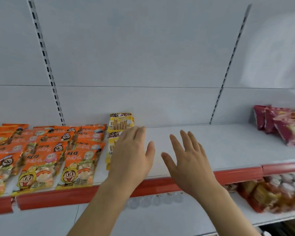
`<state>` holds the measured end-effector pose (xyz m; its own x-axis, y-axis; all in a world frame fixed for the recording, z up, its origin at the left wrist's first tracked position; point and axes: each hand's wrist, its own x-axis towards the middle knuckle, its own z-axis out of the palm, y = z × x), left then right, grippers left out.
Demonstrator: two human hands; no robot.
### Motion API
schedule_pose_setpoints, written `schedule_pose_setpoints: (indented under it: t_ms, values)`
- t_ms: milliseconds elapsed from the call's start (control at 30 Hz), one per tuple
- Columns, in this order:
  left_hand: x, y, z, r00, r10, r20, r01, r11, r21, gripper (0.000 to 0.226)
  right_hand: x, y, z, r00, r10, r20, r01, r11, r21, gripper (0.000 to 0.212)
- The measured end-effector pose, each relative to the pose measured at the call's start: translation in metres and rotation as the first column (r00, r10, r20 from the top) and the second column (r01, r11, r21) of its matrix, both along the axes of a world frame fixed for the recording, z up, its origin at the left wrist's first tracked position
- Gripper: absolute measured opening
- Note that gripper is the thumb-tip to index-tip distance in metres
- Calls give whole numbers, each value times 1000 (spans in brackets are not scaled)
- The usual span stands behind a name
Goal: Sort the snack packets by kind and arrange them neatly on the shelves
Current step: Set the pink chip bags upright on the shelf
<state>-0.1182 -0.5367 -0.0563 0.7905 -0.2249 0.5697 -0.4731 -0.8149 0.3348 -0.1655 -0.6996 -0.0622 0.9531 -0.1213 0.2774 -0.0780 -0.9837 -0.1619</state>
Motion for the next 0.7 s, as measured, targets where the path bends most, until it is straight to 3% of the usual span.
schedule_pose_setpoints:
  t_ms: [300, 700]
  values:
    - [-22, -126, -6, 976, -184, -119, 200, 970, 138, 63, -66, -112, -2, 972, -235, -8, 235, 972, 10, 70]
    - [-49, -361, -14, 934, -306, -184, 329, 938, 108, 66, -120, -342, 0, 916, -398, -38, 399, 917, 3, 68]
